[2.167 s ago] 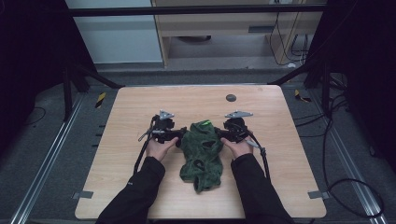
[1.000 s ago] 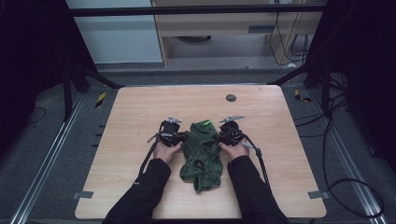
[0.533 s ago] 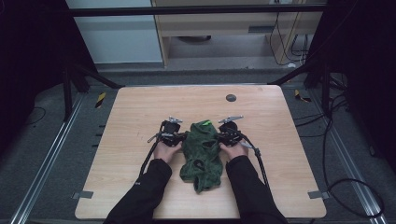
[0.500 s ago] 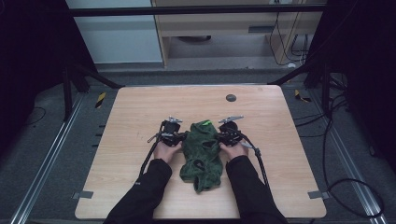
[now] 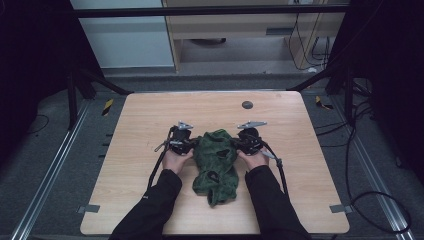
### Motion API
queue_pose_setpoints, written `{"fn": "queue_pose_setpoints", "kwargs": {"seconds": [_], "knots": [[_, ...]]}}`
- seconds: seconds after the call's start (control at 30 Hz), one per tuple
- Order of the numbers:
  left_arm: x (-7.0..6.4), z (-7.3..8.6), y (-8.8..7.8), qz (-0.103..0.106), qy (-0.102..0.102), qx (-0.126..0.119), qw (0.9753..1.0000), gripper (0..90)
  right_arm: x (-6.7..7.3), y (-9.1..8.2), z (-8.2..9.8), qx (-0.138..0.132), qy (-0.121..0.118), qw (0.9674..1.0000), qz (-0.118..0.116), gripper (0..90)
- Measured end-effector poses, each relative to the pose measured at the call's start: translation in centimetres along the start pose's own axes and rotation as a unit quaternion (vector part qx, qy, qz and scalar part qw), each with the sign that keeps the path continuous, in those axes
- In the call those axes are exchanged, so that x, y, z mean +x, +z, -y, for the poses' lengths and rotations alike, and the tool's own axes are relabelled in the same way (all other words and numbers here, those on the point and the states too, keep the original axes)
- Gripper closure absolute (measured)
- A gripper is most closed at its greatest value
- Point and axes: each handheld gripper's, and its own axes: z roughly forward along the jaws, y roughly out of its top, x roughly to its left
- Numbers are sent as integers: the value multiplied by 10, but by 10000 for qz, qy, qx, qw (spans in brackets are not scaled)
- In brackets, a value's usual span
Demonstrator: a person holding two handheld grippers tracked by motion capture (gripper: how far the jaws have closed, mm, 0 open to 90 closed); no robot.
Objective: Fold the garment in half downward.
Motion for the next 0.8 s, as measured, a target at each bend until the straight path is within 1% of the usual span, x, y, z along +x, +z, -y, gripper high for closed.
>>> {"fn": "queue_pose_setpoints", "kwargs": {"seconds": [0.07, 0.1, 0.17, 0.27, 0.4, 0.57, 0.6, 0.63, 0.67, 0.73, 0.8], "knots": [[-2, -2, -7, 27, 58, -82, 9999, 894, 2, -8, -2, -91, -67, 9999, -42, 854], [-2, -2, -7, 27, 58, -82, 9999, 895, 2, -8, -2, -91, -67, 9999, -42, 854], [-5, -4, -14, 72, 115, -139, 9998, 895, 3, -15, -4, -171, -116, 9998, -67, 854], [-7, -6, -22, 131, 131, -212, 9996, 895, 5, -20, -5, -225, -147, 9996, -97, 853], [-11, -7, -32, 179, 200, -296, 9992, 895, 7, -27, -6, -261, -239, 9993, -133, 853], [-18, -6, -46, 258, 344, -383, 9983, 896, 10, -35, -5, -326, -356, 9987, -173, 853], [-18, -6, -46, 258, 344, -383, 9983, 897, 11, -37, -5, -334, -380, 9985, -189, 853], [-20, -6, -48, 260, 392, -391, 9981, 897, 11, -37, -5, -334, -380, 9985, -189, 853], [-23, -5, -54, 269, 472, -400, 9977, 896, 14, -41, -5, -362, -416, 9982, -216, 853], [-25, -3, -59, 280, 553, -410, 9972, 896, 16, -45, -4, -398, -454, 9978, -273, 852], [-26, -2, -62, 292, 578, -422, 9970, 896, 18, -49, -3, -435, -510, 9973, -308, 852]]}}
